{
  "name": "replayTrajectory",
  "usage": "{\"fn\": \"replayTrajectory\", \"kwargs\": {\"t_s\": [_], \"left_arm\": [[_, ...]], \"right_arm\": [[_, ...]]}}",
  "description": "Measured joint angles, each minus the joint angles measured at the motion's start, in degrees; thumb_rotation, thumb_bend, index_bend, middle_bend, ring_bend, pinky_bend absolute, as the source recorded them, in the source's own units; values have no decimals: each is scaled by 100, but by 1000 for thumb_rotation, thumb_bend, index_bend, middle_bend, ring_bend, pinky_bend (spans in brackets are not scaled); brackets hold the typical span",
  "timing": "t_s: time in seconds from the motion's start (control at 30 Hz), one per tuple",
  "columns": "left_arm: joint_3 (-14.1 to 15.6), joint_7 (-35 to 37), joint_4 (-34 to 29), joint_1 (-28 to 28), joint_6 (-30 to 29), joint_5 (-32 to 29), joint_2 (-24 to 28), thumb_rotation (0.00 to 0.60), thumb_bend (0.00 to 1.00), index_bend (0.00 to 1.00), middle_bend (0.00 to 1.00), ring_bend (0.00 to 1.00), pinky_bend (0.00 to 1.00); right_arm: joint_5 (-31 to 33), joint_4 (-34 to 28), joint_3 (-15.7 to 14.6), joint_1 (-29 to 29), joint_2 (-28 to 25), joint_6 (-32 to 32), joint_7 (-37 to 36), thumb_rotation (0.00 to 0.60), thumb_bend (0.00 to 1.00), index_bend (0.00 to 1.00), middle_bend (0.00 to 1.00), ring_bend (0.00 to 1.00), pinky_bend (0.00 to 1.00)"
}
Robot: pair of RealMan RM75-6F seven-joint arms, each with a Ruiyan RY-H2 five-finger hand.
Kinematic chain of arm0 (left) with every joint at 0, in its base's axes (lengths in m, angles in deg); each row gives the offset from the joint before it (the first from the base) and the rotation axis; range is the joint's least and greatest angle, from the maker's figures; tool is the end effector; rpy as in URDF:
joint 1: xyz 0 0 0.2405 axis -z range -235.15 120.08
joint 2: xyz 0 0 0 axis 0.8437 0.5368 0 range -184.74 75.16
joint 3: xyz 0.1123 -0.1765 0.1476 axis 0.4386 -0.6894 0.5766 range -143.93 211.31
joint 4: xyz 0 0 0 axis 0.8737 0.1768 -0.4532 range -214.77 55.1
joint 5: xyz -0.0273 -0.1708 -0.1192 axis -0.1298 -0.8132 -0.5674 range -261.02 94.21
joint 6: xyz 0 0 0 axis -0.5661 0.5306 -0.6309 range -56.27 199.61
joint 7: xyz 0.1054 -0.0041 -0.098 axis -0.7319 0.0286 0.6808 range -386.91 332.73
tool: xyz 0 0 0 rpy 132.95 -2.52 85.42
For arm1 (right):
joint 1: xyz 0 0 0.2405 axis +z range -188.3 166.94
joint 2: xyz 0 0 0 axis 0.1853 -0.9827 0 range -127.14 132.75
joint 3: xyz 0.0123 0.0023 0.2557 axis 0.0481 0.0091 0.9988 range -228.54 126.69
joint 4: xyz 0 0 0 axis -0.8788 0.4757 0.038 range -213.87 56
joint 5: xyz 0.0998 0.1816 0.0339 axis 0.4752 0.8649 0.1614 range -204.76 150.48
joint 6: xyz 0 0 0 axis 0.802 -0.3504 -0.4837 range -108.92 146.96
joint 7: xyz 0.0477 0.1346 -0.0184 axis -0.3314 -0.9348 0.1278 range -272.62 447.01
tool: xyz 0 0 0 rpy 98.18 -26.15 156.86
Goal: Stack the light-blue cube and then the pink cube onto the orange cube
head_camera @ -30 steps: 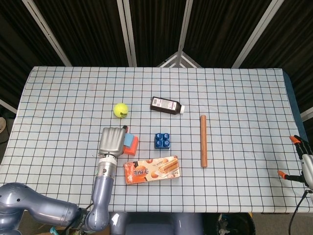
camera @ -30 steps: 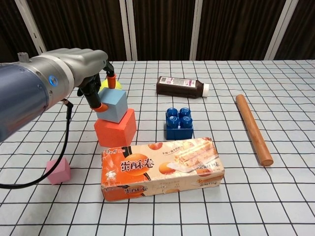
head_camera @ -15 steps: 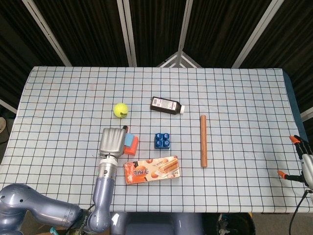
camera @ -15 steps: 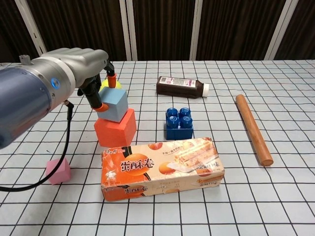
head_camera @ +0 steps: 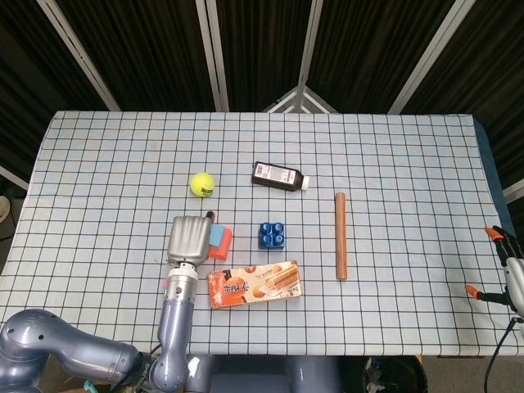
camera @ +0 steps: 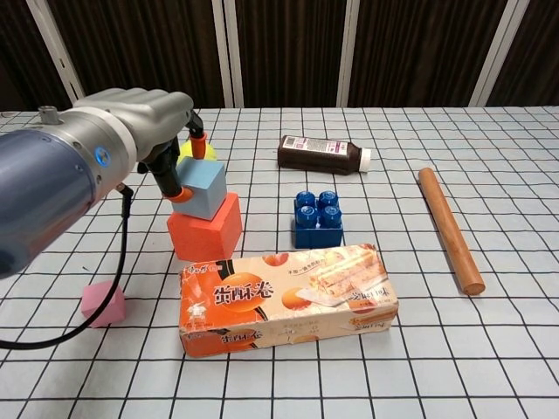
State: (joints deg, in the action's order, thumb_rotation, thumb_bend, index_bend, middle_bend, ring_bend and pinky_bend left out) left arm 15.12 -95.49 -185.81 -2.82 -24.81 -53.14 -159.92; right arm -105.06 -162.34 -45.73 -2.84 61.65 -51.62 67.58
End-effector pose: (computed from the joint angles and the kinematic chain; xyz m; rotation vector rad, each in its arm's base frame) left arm -0.0382 0.2937 -0.0228 -1.5823 -0.8614 -0.6286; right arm -0.3677 -0.2073 0.1978 1.2642 -1.1483 0.8374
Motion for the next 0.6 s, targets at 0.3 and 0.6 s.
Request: {"fn": "replayTrajectory", "kwargs": {"t_s": [0.3,0.6], "left_arm": [[-18,-42,41,-25,33,13,-42,600,349,483,777,739,816],[-32,-75,50,-65,92,11,-44,600,348,480,776,739,816]], "right_arm": [[2,2,-1,-2,-1,0,-3,600,70,0,42,54,137],[5,8,-3,1,0,11,-3,600,70,0,42,54,137]]}}
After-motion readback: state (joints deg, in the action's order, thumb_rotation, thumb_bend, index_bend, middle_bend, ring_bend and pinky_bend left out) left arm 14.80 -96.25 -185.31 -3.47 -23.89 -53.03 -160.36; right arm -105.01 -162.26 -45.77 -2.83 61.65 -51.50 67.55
